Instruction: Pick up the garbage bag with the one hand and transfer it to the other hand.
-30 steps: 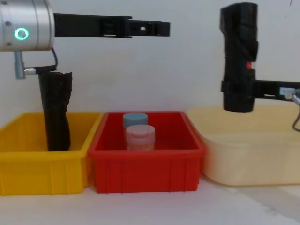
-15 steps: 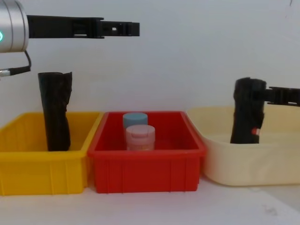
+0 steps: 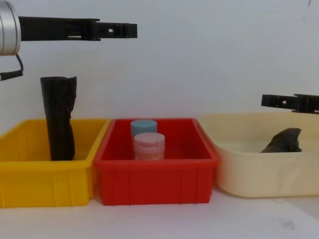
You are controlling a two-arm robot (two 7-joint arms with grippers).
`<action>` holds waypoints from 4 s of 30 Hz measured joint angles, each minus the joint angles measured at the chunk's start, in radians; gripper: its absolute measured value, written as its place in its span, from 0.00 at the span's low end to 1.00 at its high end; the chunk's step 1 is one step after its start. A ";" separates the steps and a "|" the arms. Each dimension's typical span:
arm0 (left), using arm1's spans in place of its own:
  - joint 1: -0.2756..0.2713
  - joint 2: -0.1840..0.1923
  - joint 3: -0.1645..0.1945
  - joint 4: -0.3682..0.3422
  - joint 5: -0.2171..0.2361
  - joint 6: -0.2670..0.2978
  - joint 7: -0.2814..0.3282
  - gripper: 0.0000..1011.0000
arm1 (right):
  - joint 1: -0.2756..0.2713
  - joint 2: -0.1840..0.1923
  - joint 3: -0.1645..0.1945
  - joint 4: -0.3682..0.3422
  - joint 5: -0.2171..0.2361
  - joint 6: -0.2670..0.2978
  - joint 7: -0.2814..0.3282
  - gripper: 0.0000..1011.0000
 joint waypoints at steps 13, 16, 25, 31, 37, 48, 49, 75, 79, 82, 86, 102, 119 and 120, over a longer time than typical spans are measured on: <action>0.005 0.003 -0.005 -0.003 0.000 -0.002 0.009 0.99 | 0.019 0.004 -0.031 0.007 -0.023 0.011 0.028 0.99; 0.005 0.004 -0.006 -0.003 0.000 -0.003 0.011 0.99 | 0.031 0.003 -0.048 0.012 -0.032 0.016 0.039 0.99; 0.006 0.004 -0.006 -0.004 0.000 -0.003 0.012 0.99 | 0.092 -0.020 -0.101 0.055 -0.074 0.031 0.067 0.99; 0.007 0.005 -0.007 -0.004 0.000 -0.004 0.013 0.99 | 0.123 -0.034 -0.124 0.073 -0.091 0.038 0.079 0.99; 0.007 0.005 -0.007 -0.004 0.000 -0.004 0.014 0.99 | 0.152 -0.047 -0.144 0.089 -0.104 0.051 0.097 0.99; 0.007 0.005 -0.007 -0.004 0.000 -0.004 0.014 0.99 | 0.184 -0.046 -0.196 0.094 -0.118 0.085 0.151 0.99; 0.007 0.005 -0.007 -0.004 0.000 -0.004 0.014 0.99 | 0.187 -0.045 -0.207 0.094 -0.120 0.091 0.160 0.99; 0.007 0.005 -0.007 -0.004 0.000 -0.003 0.014 0.99 | 0.260 -0.099 -0.295 0.179 -0.115 0.137 0.215 0.99; 0.007 0.005 -0.007 -0.004 0.000 -0.003 0.014 0.99 | 0.265 -0.099 -0.301 0.178 -0.105 0.151 0.227 0.99; 0.007 0.005 -0.007 -0.004 0.000 -0.003 0.014 0.99 | 0.268 -0.100 -0.306 0.176 -0.097 0.162 0.236 0.99; 0.007 0.005 -0.007 -0.004 0.000 -0.003 0.014 0.99 | 0.274 -0.104 -0.314 0.177 -0.089 0.171 0.244 0.99; 0.007 0.005 -0.007 -0.004 0.000 -0.003 0.014 0.99 | 0.308 -0.132 -0.336 0.256 -0.078 0.152 0.257 0.99; 0.007 0.005 -0.007 -0.004 0.000 -0.003 0.014 0.99 | 0.336 -0.154 -0.366 0.317 -0.069 0.137 0.273 0.99; 0.007 0.005 -0.007 -0.004 0.000 -0.003 0.014 0.99 | 0.338 -0.155 -0.367 0.319 -0.069 0.137 0.274 0.99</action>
